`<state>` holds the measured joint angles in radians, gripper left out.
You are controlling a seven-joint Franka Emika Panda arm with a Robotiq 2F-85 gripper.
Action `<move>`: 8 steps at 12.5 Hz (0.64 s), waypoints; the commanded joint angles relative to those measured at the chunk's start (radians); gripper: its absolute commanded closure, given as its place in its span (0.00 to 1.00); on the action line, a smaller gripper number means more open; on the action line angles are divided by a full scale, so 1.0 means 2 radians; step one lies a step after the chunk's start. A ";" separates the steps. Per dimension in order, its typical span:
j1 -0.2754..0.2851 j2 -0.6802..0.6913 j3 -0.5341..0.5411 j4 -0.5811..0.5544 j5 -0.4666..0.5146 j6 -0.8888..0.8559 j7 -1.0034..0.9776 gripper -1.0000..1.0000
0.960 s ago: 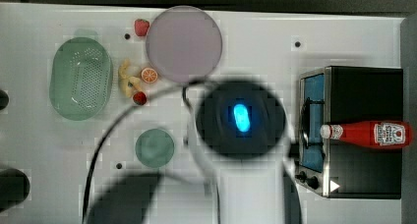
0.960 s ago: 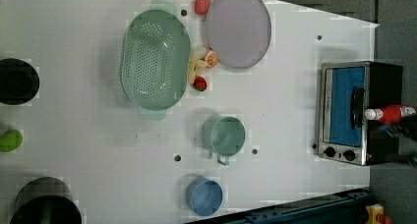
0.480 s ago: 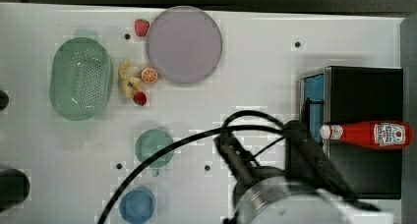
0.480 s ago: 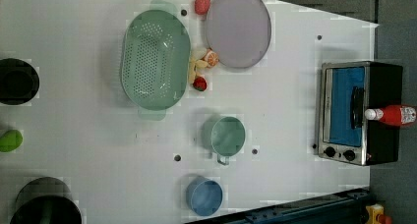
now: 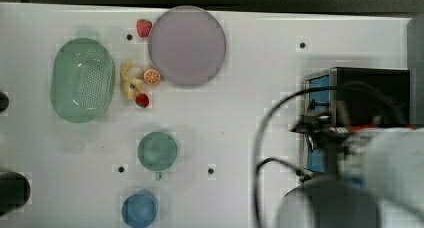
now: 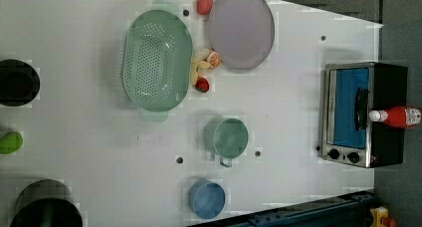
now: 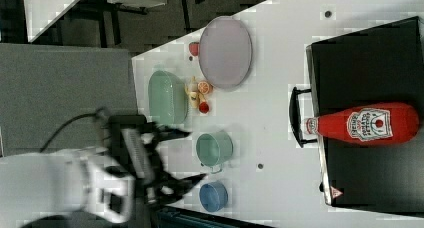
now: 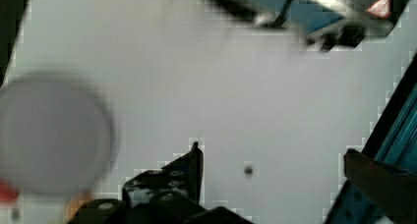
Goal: Pick Ketchup from oven and place it on table.
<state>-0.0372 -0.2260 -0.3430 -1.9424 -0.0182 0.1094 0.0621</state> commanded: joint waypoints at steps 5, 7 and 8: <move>-0.014 0.084 -0.093 -0.007 0.005 0.136 -0.010 0.00; -0.016 0.123 -0.119 -0.004 0.005 0.185 -0.010 0.00; -0.017 0.142 -0.130 -0.001 0.006 0.205 -0.010 0.00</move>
<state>-0.0859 0.0531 -0.5952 -1.9551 -0.0205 0.5034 0.0621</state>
